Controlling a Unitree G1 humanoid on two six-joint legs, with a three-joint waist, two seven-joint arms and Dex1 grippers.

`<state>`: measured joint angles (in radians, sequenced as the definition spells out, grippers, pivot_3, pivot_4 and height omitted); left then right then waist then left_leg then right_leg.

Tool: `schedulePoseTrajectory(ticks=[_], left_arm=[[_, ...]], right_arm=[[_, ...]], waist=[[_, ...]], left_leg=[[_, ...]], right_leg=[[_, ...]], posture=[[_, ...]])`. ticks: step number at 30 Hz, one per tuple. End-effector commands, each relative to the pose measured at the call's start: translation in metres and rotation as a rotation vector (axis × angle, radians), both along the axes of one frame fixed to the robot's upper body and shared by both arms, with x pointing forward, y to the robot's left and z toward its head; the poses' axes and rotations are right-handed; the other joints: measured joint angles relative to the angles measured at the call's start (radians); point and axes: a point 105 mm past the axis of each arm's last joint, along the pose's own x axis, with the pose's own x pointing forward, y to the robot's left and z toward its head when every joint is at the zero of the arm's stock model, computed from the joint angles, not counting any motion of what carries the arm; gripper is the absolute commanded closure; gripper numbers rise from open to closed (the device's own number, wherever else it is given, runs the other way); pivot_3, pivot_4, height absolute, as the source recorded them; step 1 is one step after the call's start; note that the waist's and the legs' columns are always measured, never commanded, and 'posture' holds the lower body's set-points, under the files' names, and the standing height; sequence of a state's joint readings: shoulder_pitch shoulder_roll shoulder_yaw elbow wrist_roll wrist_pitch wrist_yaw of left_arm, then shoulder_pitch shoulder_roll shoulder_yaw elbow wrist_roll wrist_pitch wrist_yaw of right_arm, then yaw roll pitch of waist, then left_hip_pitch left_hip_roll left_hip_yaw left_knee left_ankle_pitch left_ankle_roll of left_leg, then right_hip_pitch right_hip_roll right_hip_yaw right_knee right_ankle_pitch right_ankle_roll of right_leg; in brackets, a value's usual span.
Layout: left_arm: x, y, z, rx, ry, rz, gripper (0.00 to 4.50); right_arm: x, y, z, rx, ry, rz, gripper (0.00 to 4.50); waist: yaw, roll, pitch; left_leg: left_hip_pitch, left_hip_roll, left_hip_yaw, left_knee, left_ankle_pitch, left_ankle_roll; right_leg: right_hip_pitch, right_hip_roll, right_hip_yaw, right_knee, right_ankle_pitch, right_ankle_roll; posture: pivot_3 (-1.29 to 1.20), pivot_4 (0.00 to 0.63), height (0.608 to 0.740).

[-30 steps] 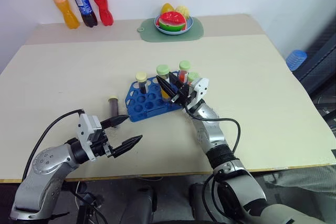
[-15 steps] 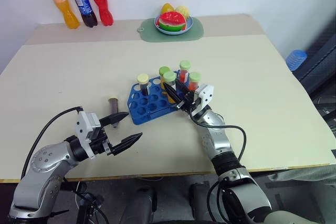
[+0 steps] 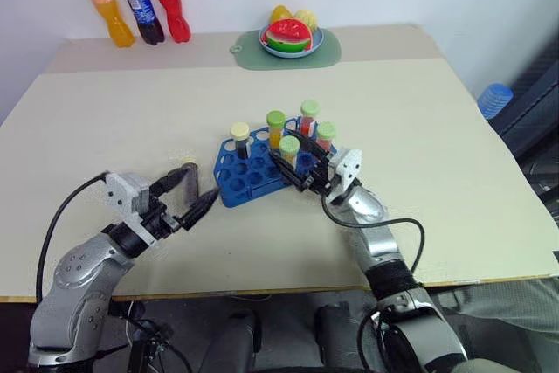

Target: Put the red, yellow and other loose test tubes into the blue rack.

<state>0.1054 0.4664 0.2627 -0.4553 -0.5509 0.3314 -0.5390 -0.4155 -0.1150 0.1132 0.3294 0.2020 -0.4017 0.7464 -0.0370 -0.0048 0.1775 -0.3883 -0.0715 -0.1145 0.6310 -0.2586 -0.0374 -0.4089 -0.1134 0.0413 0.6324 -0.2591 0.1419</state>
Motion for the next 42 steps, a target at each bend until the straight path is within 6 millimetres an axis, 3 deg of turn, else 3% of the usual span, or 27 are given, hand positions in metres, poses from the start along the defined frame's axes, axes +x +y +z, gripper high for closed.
schedulePoseTrajectory(ticks=[1,6,13,21,32,39,42], left_arm=[[0.012,0.023,0.008,0.08,0.018,0.299,0.25],[0.023,0.036,-0.001,0.018,0.273,0.473,0.25],[0.044,0.032,0.012,-0.148,0.497,0.515,0.25],[0.064,0.021,0.0,-0.164,0.709,0.489,0.25],[0.086,0.0,-0.014,-0.151,0.901,0.467,0.25],[0.085,-0.002,-0.025,-0.084,0.995,0.482,3.59],[0.081,-0.002,-0.028,-0.082,1.008,0.46,3.75]], right_arm=[[-0.015,-0.011,0.005,-0.087,-0.019,0.055,1.35],[-0.032,-0.041,-0.003,-0.213,0.055,0.087,1.35],[-0.04,-0.084,0.001,-0.352,0.11,0.046,1.35],[-0.062,-0.078,0.021,-0.393,0.12,0.183,1.35],[-0.064,-0.08,0.034,-0.431,0.11,0.196,1.35],[-0.069,-0.088,0.031,-0.467,0.126,0.202,1.27],[-0.069,-0.087,0.029,-0.462,0.13,0.202,1.27]], waist=[[0.003,0.0,0.0],[0.009,-0.001,0.0],[0.026,-0.005,-0.001],[0.019,-0.006,-0.001],[0.029,-0.011,0.001],[0.028,-0.011,0.001],[0.026,-0.011,0.0]], left_leg=[[0.0,0.0,0.0,0.0,0.0,0.0],[0.0,0.0,0.0,0.0,0.0,0.0],[-0.001,-0.001,0.0,0.003,0.0,0.0],[-0.001,0.0,0.0,0.002,0.001,-0.002],[-0.002,-0.001,-0.001,0.004,0.002,-0.004],[-0.002,-0.001,-0.001,0.004,0.002,-0.005],[-0.002,-0.001,0.0,0.004,0.002,-0.005]], right_leg=[[0.0,0.0,0.0,0.0,0.0,0.0],[0.0,0.0,0.0,0.0,0.0,0.0],[0.001,0.0,-0.001,0.0,0.0,0.0],[0.001,0.001,-0.001,0.0,0.0,0.001],[0.001,0.0,-0.001,0.0,0.0,0.001],[0.001,0.0,-0.001,0.0,0.0,0.001],[0.001,0.0,-0.001,0.0,0.0,0.001]], posture=[[0.0,0.15,0.74],[0.0,0.15,0.74],[0.0,0.15,0.74],[0.0,0.15,0.74],[0.0,0.15,0.74],[0.0,0.15,0.74],[0.0,0.15,0.74]])
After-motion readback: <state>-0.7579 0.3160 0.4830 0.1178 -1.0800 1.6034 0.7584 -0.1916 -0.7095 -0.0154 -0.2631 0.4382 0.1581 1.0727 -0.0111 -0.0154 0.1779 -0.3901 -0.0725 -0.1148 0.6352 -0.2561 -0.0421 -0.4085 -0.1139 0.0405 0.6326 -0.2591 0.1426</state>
